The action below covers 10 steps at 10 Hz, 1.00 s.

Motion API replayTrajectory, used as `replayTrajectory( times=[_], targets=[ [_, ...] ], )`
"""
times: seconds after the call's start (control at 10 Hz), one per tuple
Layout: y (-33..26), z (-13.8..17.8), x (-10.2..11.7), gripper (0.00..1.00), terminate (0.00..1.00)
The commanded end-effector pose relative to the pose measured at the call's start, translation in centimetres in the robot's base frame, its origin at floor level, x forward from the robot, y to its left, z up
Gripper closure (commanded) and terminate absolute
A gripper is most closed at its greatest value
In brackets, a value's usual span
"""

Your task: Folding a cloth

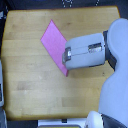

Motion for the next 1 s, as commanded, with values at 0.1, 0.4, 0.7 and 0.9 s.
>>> replayTrajectory(
  times=[0.1,0.4,0.7,0.9],
  targets=[
    [2.2,5.8,4.8,1.00,0.00],
    [8.7,5.8,6.9,1.00,0.00],
    [14.8,4.5,8.6,1.00,0.00],
    [19.3,2.5,10.6,1.00,0.00]
  ],
)
